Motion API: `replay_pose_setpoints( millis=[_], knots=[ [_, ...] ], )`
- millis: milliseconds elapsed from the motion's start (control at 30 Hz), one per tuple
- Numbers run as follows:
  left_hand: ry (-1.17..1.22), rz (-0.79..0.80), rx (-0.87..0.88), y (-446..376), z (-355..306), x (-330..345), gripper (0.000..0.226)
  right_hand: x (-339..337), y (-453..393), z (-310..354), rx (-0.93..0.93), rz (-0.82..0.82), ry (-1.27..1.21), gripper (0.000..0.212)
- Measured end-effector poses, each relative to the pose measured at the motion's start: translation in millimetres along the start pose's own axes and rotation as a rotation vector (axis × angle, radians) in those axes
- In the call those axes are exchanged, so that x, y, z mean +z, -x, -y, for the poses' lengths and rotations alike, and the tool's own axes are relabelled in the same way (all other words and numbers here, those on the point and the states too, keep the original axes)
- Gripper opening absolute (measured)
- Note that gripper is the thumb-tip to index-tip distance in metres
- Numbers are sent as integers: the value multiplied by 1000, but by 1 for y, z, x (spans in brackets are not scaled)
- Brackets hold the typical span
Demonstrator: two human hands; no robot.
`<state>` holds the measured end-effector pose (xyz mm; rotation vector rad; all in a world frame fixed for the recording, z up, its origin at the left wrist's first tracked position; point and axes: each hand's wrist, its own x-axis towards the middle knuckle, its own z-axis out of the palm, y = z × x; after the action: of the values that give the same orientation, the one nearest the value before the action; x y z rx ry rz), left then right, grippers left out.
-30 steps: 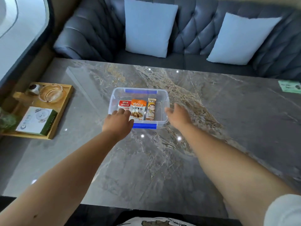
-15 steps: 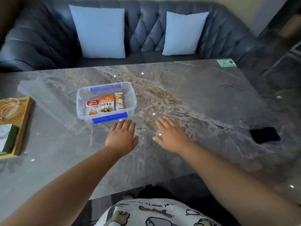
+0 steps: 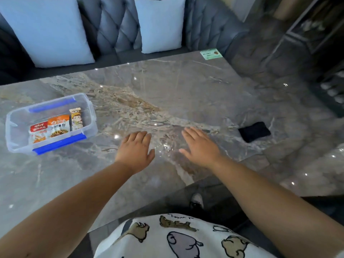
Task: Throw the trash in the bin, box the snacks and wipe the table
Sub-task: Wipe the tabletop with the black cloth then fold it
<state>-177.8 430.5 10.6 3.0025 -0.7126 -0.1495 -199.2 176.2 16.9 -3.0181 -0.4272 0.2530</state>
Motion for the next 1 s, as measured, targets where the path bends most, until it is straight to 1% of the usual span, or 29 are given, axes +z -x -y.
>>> replay_pose_setpoints(
  millis=[167,300,433,600,700,800,900,1000],
  knots=[
    [46,12,-27,-57,-87,17,57,-1,18,-122,-13,43,23,71],
    [73,61,-48,-92,-156,29,56,-1,31,-218,5,92,39,71],
    [116,93,-26,-113,-204,40,53,5,43,-284,16,124,23,71],
    [143,122,39,-132,-247,64,50,25,42,-328,-76,226,49,78],
    [140,143,96,-143,-272,77,51,31,38,-344,-99,224,45,85],
    [140,143,134,-149,-294,90,54,34,34,-358,-182,233,83,89],
    [106,177,124,-145,-306,104,60,41,28,-364,-301,279,170,89],
    [120,159,105,-141,-307,112,60,46,25,-364,-338,236,182,84]
  ],
)
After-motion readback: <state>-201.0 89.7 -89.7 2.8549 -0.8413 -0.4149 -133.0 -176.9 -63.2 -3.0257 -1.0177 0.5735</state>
